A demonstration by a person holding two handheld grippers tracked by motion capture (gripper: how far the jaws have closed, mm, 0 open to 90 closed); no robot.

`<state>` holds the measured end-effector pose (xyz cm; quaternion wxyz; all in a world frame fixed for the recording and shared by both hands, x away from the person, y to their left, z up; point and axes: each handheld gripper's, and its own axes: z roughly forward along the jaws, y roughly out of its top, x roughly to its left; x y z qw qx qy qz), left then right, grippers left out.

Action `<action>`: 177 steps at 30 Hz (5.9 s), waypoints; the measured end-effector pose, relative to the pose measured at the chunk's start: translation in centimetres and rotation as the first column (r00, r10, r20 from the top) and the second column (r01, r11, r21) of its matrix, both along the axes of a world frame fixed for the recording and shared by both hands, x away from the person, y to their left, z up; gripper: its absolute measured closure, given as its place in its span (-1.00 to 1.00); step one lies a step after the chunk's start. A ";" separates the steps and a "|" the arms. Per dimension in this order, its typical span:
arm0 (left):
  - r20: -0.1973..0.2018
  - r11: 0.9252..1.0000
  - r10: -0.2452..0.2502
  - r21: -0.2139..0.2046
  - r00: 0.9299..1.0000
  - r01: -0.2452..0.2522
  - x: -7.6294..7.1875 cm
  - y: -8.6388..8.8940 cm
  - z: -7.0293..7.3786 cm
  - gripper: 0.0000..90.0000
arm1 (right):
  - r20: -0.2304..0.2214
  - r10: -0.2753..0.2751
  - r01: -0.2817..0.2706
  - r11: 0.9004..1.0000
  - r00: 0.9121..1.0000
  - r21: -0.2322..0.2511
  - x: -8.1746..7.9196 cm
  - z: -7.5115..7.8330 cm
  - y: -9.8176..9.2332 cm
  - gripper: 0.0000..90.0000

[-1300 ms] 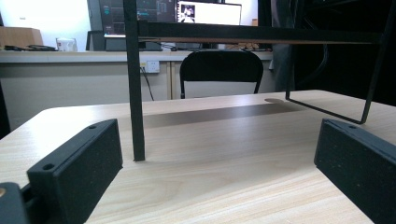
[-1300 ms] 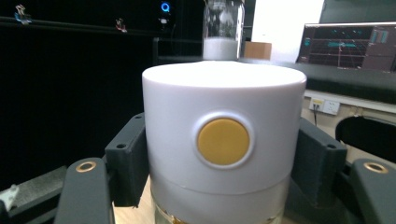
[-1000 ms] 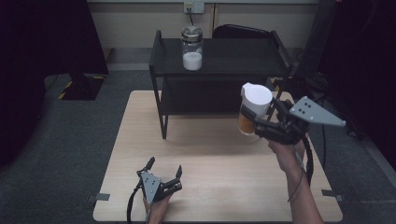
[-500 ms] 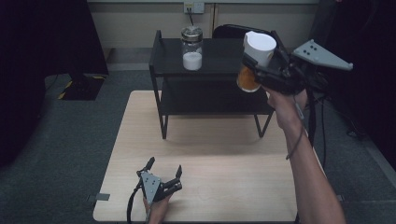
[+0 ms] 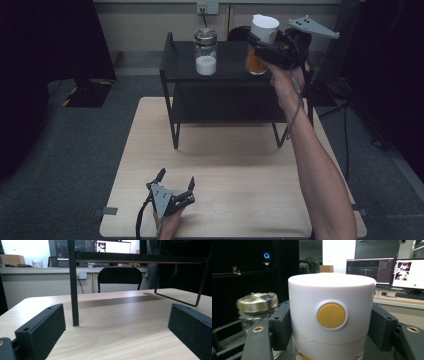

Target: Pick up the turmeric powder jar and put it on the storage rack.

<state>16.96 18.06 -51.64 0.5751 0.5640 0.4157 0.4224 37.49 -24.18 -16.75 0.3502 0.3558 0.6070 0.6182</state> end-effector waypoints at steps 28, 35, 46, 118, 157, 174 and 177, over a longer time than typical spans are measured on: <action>0.001 1.000 -0.003 -0.001 1.000 0.003 0.0 0.0 0.0 -0.99 | 0.010 -0.019 0.019 0.999 1.000 -0.030 0.6 -1.2 1.8 -0.33; 0.001 1.000 -0.003 0.000 1.000 0.003 0.0 0.0 0.0 -0.99 | 0.030 0.038 -0.039 0.999 0.999 0.032 0.9 -1.5 0.6 -0.89; 0.001 1.000 -0.003 0.002 1.000 0.003 0.0 0.1 0.0 -0.99 | 0.024 -0.001 0.001 1.000 1.000 0.007 -1.1 -2.1 -0.1 -0.97; 0.001 1.000 -0.001 0.000 1.000 0.001 0.0 0.0 0.0 -0.98 | 0.080 -0.130 0.126 0.990 0.988 0.057 -19.9 -27.3 -6.1 -1.00; 0.001 1.000 0.007 -0.003 1.000 -0.007 -0.1 -0.1 0.0 -0.98 | 0.021 -0.341 0.341 0.940 0.940 -0.009 -22.1 -34.8 -3.9 -1.00; 0.001 1.000 0.007 -0.003 1.000 -0.007 -0.1 -0.1 0.0 -0.98 | 0.020 -0.355 0.355 0.935 0.935 -0.015 -22.1 -34.7 -3.6 -1.00; 0.001 1.000 0.007 -0.003 1.000 -0.007 -0.1 -0.1 0.0 -0.98 | 0.021 -0.346 0.346 0.938 0.938 -0.013 -22.1 -34.8 -3.7 -1.00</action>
